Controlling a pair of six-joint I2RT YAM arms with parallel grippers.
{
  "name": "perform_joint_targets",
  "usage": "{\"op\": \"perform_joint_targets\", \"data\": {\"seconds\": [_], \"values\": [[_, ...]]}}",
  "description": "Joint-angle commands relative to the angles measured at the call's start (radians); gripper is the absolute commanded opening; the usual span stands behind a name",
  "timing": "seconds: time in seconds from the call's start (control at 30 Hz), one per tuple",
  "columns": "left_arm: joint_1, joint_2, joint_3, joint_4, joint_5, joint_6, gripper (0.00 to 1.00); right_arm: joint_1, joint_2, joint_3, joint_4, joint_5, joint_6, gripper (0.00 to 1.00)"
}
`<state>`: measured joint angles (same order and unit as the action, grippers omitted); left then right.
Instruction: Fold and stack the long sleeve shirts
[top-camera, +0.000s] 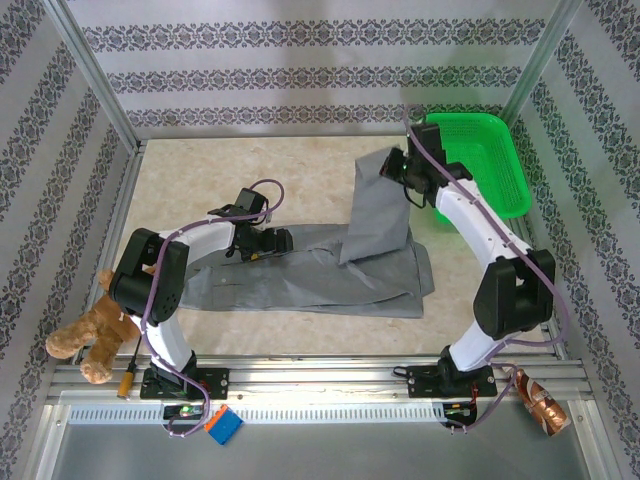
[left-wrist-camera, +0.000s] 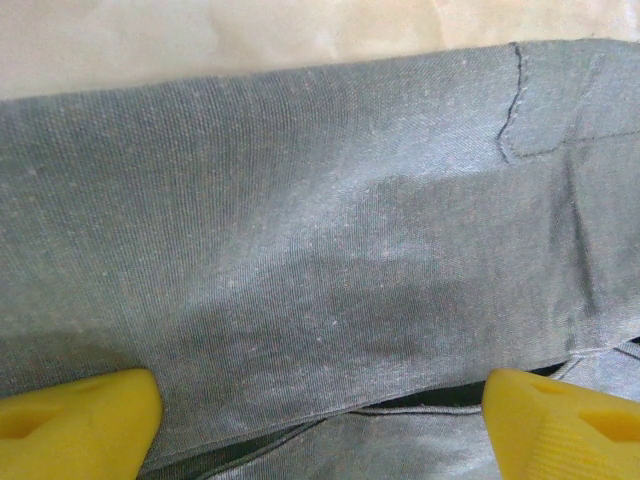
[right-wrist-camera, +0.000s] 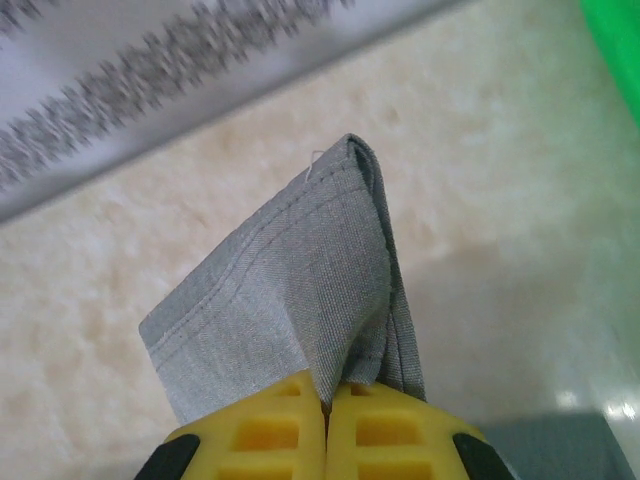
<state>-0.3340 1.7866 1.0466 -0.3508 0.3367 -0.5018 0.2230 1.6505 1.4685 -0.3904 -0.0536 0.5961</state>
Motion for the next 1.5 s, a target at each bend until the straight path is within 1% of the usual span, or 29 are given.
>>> {"op": "perform_joint_targets", "data": {"seconds": [0.0, 0.13, 0.23, 0.43, 0.57, 0.67, 0.93, 1.1, 1.27, 1.47], "values": [[-0.009, 0.081, -0.043, -0.051, -0.019, 0.014, 0.86, -0.018, 0.059, 0.13, 0.063, -0.047, -0.021, 0.0], [-0.009, 0.083, -0.043, -0.054, -0.022, 0.014, 0.86, -0.023, 0.153, 0.279, 0.073, -0.074, -0.006, 0.0], [-0.009, 0.086, -0.046, -0.054, -0.021, 0.011, 0.86, -0.024, 0.217, 0.359, 0.08, -0.08, 0.003, 0.0], [-0.009, 0.084, -0.056, -0.047, -0.016, 0.003, 0.86, -0.03, 0.312, 0.474, 0.137, -0.098, 0.031, 0.0], [-0.01, 0.082, -0.063, -0.045, -0.016, 0.001, 0.86, -0.034, 0.372, 0.573, 0.116, -0.115, 0.04, 0.0], [-0.01, 0.08, -0.072, -0.039, -0.017, -0.003, 0.86, -0.034, 0.387, 0.598, 0.113, -0.133, 0.053, 0.0], [-0.009, 0.08, -0.095, -0.02, -0.015, -0.011, 0.86, -0.032, 0.364, 0.582, 0.125, -0.153, 0.06, 0.0], [-0.008, 0.078, -0.097, -0.02, -0.019, -0.009, 0.86, -0.029, 0.324, 0.567, 0.109, -0.196, 0.067, 0.0], [-0.009, 0.077, -0.102, -0.017, -0.023, -0.011, 0.86, -0.013, 0.192, 0.422, 0.096, -0.222, 0.07, 0.0], [-0.007, 0.088, -0.088, -0.022, -0.02, 0.001, 0.86, 0.004, -0.042, 0.135, 0.104, -0.234, 0.115, 0.0]]}}
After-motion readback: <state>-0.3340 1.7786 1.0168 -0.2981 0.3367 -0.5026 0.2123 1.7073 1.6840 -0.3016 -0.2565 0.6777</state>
